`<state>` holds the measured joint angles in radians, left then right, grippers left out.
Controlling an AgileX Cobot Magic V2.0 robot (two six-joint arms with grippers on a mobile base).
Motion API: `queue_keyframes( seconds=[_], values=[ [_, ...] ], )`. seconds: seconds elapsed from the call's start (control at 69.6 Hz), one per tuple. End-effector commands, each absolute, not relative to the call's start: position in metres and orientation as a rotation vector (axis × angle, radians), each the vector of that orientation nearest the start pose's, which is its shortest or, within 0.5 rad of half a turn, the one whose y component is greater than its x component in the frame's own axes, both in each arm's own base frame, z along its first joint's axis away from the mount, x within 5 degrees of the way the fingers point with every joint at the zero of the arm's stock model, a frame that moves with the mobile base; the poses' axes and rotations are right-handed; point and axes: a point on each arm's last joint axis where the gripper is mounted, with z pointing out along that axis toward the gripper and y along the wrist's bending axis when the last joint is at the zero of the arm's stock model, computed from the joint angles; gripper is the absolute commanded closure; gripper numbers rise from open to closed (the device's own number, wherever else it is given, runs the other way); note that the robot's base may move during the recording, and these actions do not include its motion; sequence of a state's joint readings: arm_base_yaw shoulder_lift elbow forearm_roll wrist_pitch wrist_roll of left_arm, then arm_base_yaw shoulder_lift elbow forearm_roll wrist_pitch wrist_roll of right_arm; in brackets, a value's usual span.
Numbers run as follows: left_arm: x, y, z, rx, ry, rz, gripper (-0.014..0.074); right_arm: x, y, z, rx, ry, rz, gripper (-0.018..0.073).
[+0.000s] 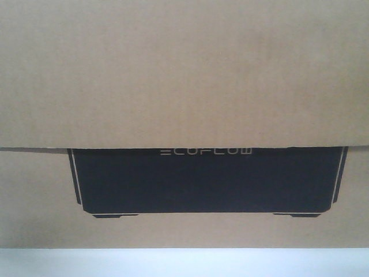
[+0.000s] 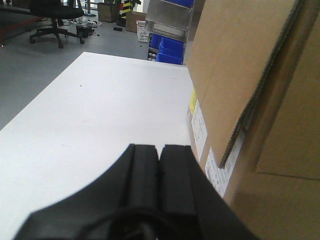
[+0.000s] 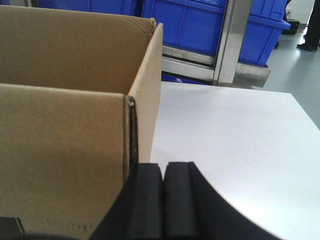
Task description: Grab box from left shelf to table start
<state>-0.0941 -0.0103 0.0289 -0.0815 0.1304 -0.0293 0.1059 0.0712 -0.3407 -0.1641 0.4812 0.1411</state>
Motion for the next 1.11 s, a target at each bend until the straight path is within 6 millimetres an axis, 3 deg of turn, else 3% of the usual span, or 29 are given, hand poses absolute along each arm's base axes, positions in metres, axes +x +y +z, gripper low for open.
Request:
queue_keyframes(
  seconds=[0.0, 0.316, 0.503, 1.092],
  values=[
    [0.055, -0.006, 0.201, -0.016, 1.537, -0.173, 0.07, 0.042, -0.002, 0.286, -0.03, 1.605, 0.007, 0.0502],
    [0.055, -0.006, 0.201, -0.016, 1.537, -0.173, 0.07, 0.052, -0.005, 0.234, 0.113, 1.552, -0.01, 0.0502],
    [0.056, -0.006, 0.2, -0.016, 1.541, -0.172, 0.07, 0.055, -0.004, 0.208, 0.107, 1.497, -0.005, 0.0502],
    [0.056, -0.006, 0.2, -0.016, 1.541, -0.172, 0.07, 0.055, -0.004, 0.205, 0.11, 1.527, -0.008, 0.0502]
  ],
)
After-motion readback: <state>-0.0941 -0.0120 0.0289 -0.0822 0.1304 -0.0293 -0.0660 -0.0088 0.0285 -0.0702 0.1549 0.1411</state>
